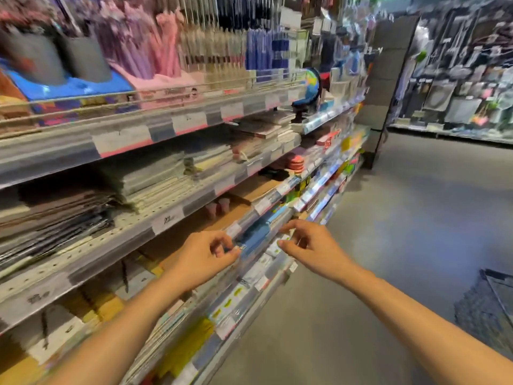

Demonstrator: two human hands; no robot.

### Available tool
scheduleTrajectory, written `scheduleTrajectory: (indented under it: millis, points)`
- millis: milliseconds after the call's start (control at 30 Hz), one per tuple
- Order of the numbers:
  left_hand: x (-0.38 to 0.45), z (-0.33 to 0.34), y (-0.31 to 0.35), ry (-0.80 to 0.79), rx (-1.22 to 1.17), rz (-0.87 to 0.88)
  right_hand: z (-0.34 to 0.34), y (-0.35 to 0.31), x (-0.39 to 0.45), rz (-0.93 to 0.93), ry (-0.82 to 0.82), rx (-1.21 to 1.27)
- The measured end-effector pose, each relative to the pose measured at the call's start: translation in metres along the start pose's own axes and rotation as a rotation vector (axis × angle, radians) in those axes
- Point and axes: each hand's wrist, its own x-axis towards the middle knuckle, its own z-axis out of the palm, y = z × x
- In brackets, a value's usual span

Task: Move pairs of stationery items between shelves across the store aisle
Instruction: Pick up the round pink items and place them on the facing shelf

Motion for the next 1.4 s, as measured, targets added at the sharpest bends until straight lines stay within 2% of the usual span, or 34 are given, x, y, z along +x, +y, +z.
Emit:
scheduleTrajectory:
  millis: [167,400,633,700,833,1000,1067,1200,1400]
  points:
    - [0.055,0.022,-0.022,0.053,0.049,-0.148,0.001,0.051,0.083,-0.04,-0.13,0.019]
    - [0.13,0.052,-0.084,0.101,0.094,-0.341,0.039,0.099,0.188,-0.114,-0.257,0.007]
    - [0.193,0.076,-0.141,0.289,0.077,-0.566,0.089,0.135,0.27,-0.125,-0.321,-0.032]
    - [0.208,0.081,-0.152,0.299,0.087,-0.653,0.103,0.141,0.288,-0.147,-0.346,-0.05]
    - [0.239,0.091,-0.165,0.211,0.155,-0.841,0.131,0.155,0.319,-0.265,-0.349,-0.142]
    - [0.255,0.092,-0.181,0.236,-0.183,-0.986,0.154,0.165,0.351,-0.287,-0.394,-0.262]
    - [0.26,0.094,-0.186,0.241,-0.167,-1.007,0.161,0.166,0.36,-0.268,-0.465,-0.303]
    - [0.27,0.099,-0.192,0.277,-0.093,-0.937,0.175,0.168,0.372,-0.253,-0.588,-0.253]
    - [0.273,0.107,-0.189,0.402,-0.051,-0.885,0.188,0.176,0.375,-0.23,-0.664,-0.112]
